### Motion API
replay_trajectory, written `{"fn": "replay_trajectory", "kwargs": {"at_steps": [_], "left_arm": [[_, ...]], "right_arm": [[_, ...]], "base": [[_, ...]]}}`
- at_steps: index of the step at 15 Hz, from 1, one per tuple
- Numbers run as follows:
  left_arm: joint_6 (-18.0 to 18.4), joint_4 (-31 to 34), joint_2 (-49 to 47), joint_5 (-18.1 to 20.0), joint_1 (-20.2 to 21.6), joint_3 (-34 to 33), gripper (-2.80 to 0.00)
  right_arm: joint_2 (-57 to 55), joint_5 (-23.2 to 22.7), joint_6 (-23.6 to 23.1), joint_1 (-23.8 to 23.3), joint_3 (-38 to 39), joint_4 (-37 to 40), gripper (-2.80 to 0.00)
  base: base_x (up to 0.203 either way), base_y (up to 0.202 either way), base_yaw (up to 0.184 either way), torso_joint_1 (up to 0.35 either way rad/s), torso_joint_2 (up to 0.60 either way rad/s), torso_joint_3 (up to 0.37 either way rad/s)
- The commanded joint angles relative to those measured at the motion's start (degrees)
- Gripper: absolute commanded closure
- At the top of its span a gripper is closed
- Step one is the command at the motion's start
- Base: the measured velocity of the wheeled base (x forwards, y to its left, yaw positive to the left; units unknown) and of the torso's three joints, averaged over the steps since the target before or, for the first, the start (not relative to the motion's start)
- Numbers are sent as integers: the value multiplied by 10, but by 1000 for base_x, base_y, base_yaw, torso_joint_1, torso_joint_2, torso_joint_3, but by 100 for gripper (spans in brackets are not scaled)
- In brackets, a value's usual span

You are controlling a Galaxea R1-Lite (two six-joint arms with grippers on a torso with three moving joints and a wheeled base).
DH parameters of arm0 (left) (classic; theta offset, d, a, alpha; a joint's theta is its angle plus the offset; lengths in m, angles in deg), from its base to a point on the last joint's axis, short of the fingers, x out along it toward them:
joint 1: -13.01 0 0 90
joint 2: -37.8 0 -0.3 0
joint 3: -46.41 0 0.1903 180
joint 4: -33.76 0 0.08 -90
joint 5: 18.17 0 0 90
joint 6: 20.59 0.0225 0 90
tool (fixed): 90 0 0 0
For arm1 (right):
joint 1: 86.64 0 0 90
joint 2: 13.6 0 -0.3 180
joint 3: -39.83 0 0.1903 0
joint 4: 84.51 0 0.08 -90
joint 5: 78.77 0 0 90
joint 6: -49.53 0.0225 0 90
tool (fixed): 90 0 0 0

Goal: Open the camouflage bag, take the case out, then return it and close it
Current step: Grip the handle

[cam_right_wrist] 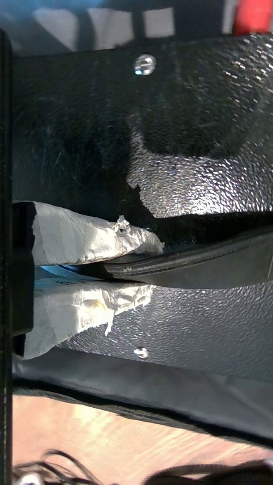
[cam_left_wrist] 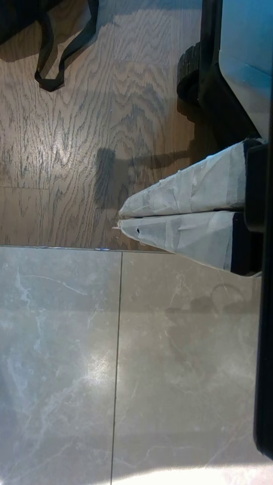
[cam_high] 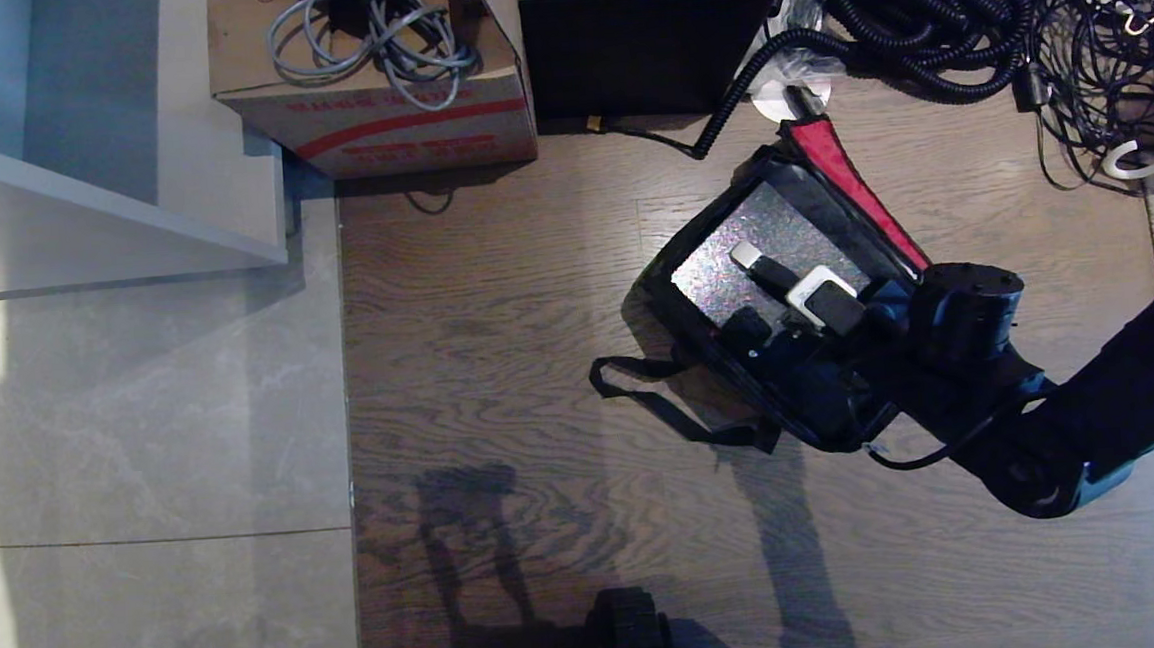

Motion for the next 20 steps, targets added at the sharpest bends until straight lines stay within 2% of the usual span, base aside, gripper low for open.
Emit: {"fn": "replay_trajectory", "kwargs": {"at_steps": [1, 9, 12, 19, 20], "left_arm": [[-1, 0, 1, 0, 0, 0, 0], [0, 0, 1, 0, 0, 0, 0], [-1, 0, 1, 0, 0, 0, 0], [0, 0, 1, 0, 0, 0, 0], [0, 0, 1, 0, 0, 0, 0]], "right_arm": [[25, -10, -13, -28, -9, 11, 0], [41, -47, -46, -69, -43, 60, 0], [54, -108, -58, -92, -52, 122, 0], [53, -105, -54, -85, -13, 137, 0], [51, -99, -52, -79, -13, 138, -280]], "base": [[0, 0, 0, 0, 0, 0], [0, 0, 0, 0, 0, 0], [0, 0, 0, 0, 0, 0], [0, 0, 0, 0, 0, 0], [0, 0, 0, 0, 0, 0]]}}
